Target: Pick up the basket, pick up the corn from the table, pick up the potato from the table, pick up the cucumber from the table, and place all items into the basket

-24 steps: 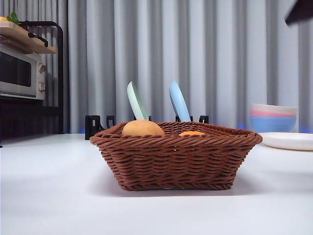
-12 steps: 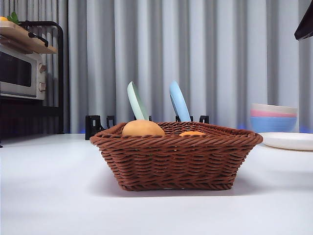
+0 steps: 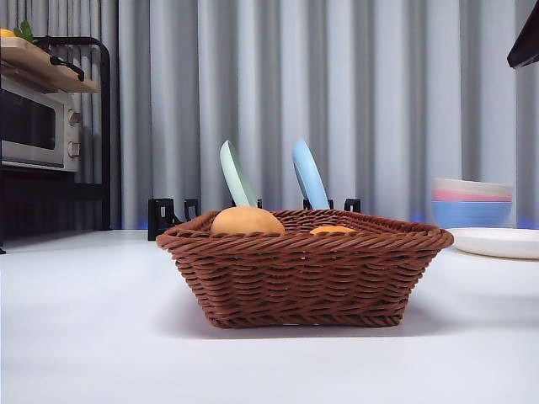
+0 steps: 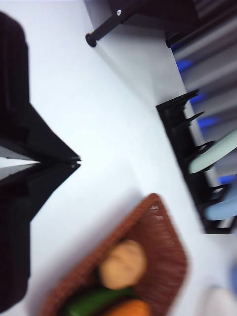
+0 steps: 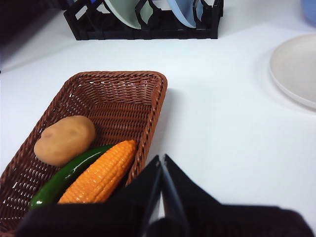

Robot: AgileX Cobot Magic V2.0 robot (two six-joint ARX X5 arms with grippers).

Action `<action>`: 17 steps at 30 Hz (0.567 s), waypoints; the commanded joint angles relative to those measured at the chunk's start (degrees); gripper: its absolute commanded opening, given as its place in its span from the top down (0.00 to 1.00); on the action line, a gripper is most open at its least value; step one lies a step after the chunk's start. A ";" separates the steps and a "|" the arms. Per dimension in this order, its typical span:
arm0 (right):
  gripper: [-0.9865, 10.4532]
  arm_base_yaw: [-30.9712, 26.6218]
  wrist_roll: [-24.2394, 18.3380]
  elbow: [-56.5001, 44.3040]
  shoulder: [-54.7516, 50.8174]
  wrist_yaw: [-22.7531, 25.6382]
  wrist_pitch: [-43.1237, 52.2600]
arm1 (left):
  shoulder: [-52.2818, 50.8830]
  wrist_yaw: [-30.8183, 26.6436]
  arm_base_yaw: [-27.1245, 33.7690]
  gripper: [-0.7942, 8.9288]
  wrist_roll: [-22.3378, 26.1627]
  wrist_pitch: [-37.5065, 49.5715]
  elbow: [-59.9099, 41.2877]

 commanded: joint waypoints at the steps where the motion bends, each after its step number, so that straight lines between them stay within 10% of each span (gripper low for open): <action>1: 0.91 -0.02 0.57 -0.33 -0.11 0.17 0.15 | -2.19 5.33 5.92 0.92 -1.18 4.81 -3.39; 17: 0.91 -0.02 0.57 -0.33 -0.09 0.17 0.13 | -14.99 21.18 31.58 0.92 4.48 25.51 -31.19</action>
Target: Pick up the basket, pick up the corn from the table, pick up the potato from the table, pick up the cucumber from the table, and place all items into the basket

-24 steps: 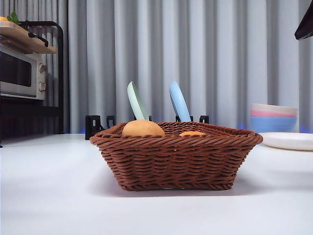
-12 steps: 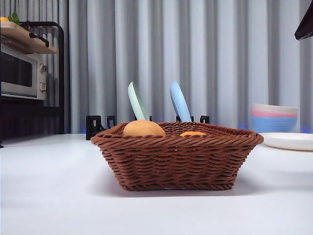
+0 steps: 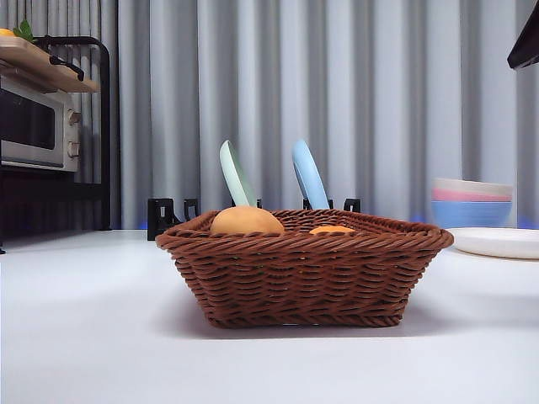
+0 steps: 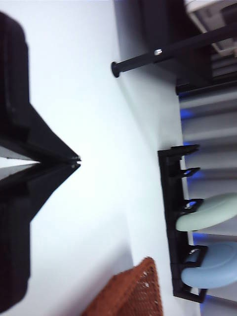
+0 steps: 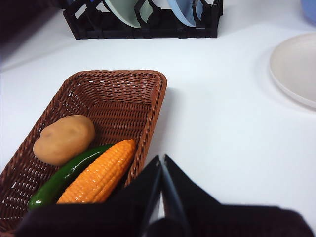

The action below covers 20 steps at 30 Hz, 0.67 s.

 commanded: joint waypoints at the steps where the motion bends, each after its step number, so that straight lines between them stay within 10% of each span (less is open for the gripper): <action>1: 0.91 -0.02 0.57 -0.33 -0.09 0.17 0.22 | -1.66 1.57 1.53 0.92 1.01 1.27 -2.93; 20: 0.91 -0.02 0.57 -0.33 -0.09 0.15 0.20 | -5.22 3.96 2.95 0.92 -0.57 1.01 -6.69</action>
